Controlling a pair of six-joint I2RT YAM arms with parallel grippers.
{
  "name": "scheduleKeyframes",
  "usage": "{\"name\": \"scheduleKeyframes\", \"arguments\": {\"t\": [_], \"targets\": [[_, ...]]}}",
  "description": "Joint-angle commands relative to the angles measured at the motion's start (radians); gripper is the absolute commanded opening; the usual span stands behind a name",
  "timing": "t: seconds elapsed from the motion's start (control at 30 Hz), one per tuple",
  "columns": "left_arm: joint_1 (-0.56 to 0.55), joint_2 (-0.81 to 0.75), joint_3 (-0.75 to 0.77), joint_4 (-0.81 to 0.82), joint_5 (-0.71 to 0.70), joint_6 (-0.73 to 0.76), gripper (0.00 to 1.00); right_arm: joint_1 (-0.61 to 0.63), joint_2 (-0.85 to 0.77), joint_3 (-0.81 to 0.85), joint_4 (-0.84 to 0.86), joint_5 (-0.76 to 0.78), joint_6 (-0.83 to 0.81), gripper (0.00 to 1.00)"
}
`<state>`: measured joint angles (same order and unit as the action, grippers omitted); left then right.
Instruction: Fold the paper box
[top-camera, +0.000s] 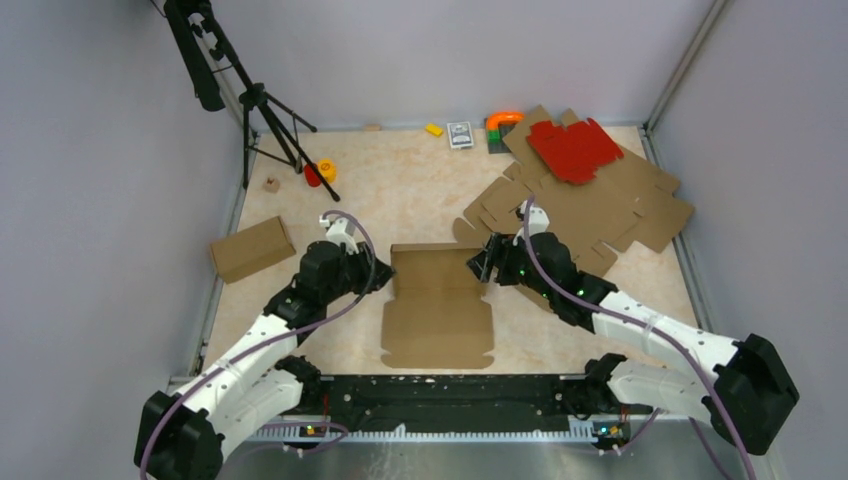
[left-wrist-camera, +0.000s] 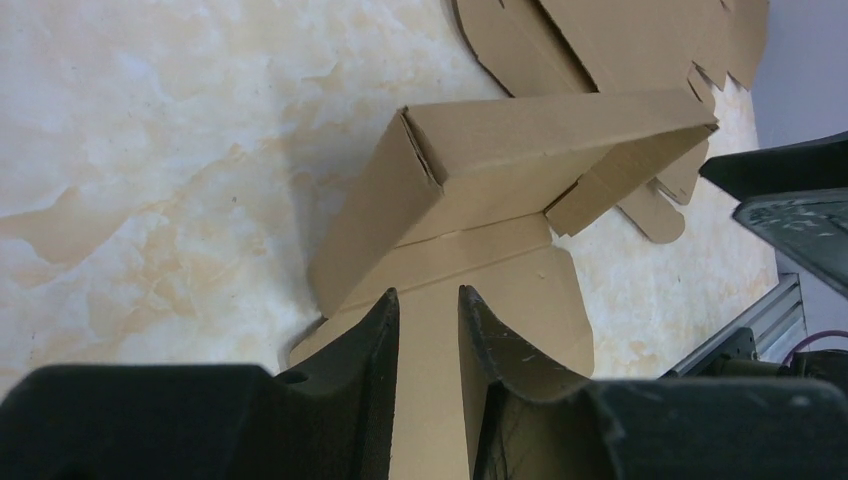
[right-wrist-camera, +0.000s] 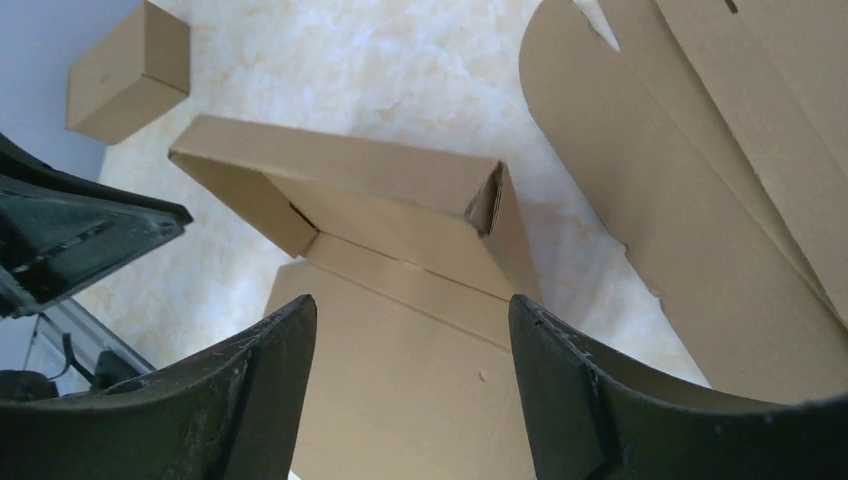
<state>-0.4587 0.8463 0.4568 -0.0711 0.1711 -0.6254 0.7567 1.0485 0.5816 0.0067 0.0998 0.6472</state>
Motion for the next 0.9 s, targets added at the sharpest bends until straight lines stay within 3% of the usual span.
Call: {"name": "scheduleKeyframes", "arguments": {"t": [0.0, 0.2, 0.53, 0.7, 0.87], "targets": [[0.0, -0.011, -0.004, -0.011, 0.024, 0.005, 0.29, -0.007, -0.046, 0.038, -0.003, 0.028, -0.011, 0.7], [0.001, -0.032, -0.004, -0.021, 0.017, 0.009, 0.34, -0.041, -0.015, 0.081, -0.059, 0.134, 0.05, 0.77], [0.004, -0.078, 0.074, -0.064, -0.062, 0.006, 0.71, -0.078, 0.032, 0.15, -0.071, 0.165, 0.111, 0.81], [0.019, 0.01, 0.114, -0.014, -0.064, -0.003, 0.74, -0.079, 0.104, 0.206, -0.133, 0.219, 0.17, 0.77], [0.046, 0.108, 0.142, 0.055, -0.044, -0.016, 0.76, -0.079, 0.155, 0.218, -0.117, 0.18, 0.205, 0.73]]}}
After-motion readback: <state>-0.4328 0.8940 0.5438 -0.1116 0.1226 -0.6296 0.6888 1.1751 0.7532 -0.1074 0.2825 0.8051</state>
